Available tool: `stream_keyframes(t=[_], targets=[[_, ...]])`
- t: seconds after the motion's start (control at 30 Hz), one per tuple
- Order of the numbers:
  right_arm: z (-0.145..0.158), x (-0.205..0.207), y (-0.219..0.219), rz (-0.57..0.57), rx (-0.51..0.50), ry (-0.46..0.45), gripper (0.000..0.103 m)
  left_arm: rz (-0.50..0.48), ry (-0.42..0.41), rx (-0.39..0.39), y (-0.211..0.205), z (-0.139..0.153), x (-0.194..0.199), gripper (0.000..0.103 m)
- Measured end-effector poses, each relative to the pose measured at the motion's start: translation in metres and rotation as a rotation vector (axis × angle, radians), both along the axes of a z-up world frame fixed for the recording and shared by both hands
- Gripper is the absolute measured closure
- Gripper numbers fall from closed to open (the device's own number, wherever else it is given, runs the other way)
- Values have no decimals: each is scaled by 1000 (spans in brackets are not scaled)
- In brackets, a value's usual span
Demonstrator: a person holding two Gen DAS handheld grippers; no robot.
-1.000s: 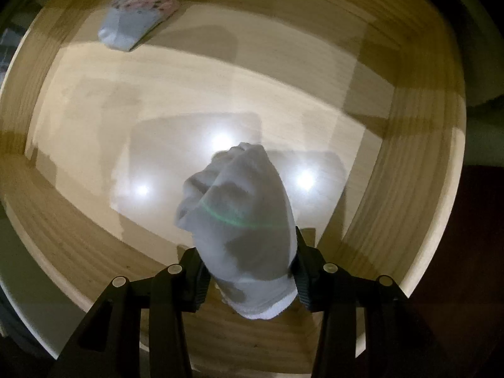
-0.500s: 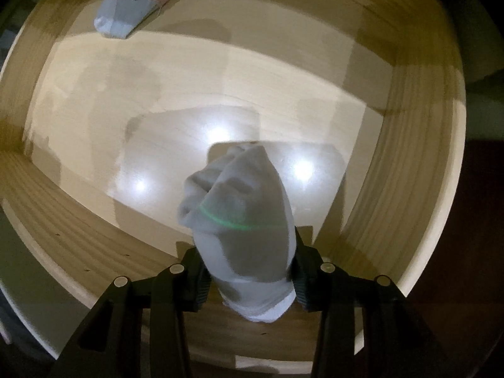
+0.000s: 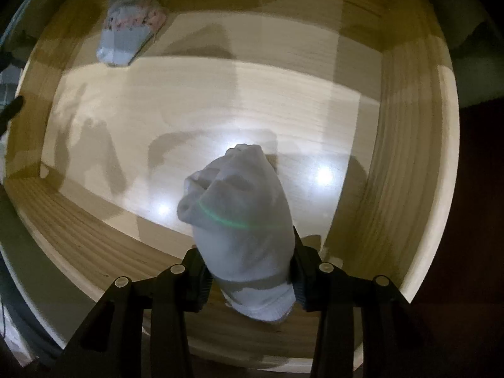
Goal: Take underwear out of drawer
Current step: 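Hold the white sock with the right gripper while the left gripper moves over the floral underwear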
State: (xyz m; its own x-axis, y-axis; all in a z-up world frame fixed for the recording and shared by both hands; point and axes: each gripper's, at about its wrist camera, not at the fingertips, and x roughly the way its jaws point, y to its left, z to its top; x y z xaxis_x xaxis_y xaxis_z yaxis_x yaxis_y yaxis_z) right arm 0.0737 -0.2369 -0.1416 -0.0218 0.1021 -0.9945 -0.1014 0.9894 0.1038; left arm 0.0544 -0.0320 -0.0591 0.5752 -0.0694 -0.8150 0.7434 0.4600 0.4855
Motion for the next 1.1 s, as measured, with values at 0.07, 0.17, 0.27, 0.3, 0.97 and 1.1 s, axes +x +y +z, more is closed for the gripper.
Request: stream_keyframes(t=[0.07, 0.17, 0.27, 0.3, 0.97, 1.1], targets=[[0, 0, -4, -13, 14, -5, 64, -57, -27, 20, -9, -9, 0, 46], [4, 2, -11, -24, 32, -11, 65, -138, -86, 74, -21, -24, -1, 46], [5, 3, -18, -32, 39, -15, 65, -194, -121, 80, -26, -33, 0, 46], [5, 5, -17, -32, 38, -14, 65, -205, -124, 76, -27, -35, 0, 46], [-7, -7, -19, -54, 56, -16, 66, -322, -241, 101, -24, -74, 22, 45], [-7, -8, -22, -54, 61, -17, 66, -324, -261, 122, -38, -80, 20, 45]])
